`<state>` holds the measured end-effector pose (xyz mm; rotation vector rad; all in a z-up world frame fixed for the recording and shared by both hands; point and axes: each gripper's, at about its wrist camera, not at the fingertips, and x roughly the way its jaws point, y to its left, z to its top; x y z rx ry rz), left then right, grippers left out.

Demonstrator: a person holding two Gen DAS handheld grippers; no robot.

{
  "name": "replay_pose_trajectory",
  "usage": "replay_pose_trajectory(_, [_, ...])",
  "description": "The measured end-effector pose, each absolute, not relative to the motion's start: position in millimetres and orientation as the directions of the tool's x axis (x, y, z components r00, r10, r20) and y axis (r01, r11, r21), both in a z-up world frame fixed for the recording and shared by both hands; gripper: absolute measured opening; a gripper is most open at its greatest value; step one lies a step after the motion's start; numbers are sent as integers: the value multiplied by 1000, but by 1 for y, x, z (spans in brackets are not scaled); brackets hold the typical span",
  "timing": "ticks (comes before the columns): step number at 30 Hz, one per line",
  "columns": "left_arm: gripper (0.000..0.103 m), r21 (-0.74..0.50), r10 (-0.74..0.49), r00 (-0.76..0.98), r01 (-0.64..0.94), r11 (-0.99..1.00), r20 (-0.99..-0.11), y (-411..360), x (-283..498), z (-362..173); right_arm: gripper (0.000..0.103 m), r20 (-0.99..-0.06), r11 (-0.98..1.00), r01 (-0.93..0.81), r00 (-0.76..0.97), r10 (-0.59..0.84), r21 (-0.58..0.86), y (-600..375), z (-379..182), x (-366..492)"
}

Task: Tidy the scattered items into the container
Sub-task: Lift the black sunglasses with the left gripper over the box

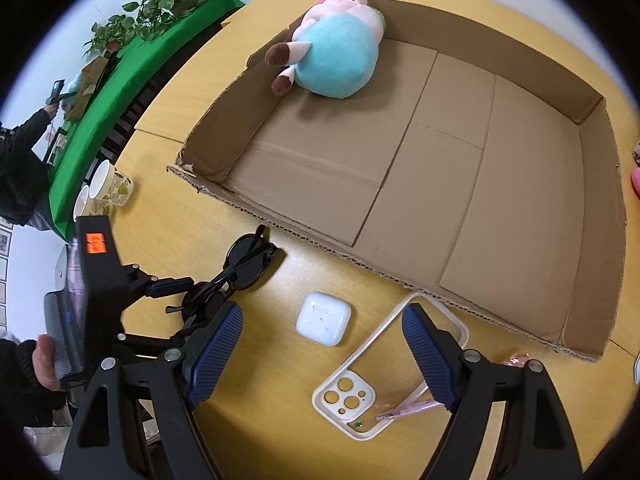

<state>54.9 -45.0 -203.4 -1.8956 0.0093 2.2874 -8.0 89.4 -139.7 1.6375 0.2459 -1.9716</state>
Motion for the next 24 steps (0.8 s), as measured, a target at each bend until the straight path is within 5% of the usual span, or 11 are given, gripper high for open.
replay_pose_trajectory(6, [59, -100, 134, -246, -148, -984, -960, -47, 54, -158, 82, -920, -816, 469, -17, -392, 339, 79, -147, -12])
replay_pose_trajectory(9, [39, -114, 153, -255, -162, -980, -955, -49, 52, -146, 82, -887, -810, 389, 48, -458, 439, 76, -156, -20])
replay_pose_trajectory(14, [30, -91, 127, -209, -176, -980, -970, -33, 57, -166, 82, -842, -793, 287, 130, -524, 538, 64, -176, -31])
replay_pose_trajectory(24, [30, -127, 135, -134, -70, -990, -982, -58, 84, -194, 82, -855, -774, 366, 167, -491, 516, 33, -188, -29])
